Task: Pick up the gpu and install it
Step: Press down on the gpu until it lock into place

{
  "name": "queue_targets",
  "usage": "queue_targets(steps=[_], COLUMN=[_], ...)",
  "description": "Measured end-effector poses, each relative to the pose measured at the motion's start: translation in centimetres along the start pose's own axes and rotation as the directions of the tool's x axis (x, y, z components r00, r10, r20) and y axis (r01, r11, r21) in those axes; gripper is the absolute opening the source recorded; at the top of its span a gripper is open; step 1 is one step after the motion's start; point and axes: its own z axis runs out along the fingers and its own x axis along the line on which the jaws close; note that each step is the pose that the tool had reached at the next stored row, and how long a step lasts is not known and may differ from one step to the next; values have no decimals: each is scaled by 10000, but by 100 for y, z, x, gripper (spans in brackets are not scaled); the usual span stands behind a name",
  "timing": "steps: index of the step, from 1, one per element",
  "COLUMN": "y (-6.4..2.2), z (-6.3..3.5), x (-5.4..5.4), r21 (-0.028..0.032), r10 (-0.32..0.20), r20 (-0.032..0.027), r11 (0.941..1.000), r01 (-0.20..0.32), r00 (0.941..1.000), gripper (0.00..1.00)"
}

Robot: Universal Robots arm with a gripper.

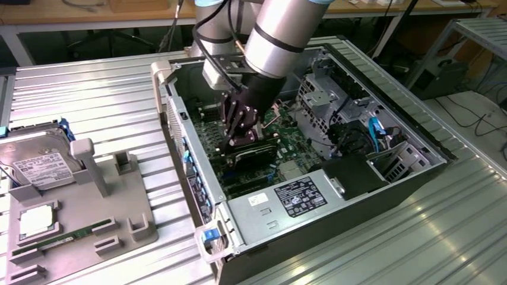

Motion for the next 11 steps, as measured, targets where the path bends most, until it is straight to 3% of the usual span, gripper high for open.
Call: queue_targets(steps=[1, 3, 11], y=[0, 0, 0], z=[1, 1, 0], x=[-5, -7, -7], r21=[252, 613, 630], r10=[1, 4, 3], r20=[-11, -29, -28], r11=[9997, 9981, 9980], r01=[-1, -2, -2], r00=[10000, 10000, 10000], gripper=[11, 11, 11])
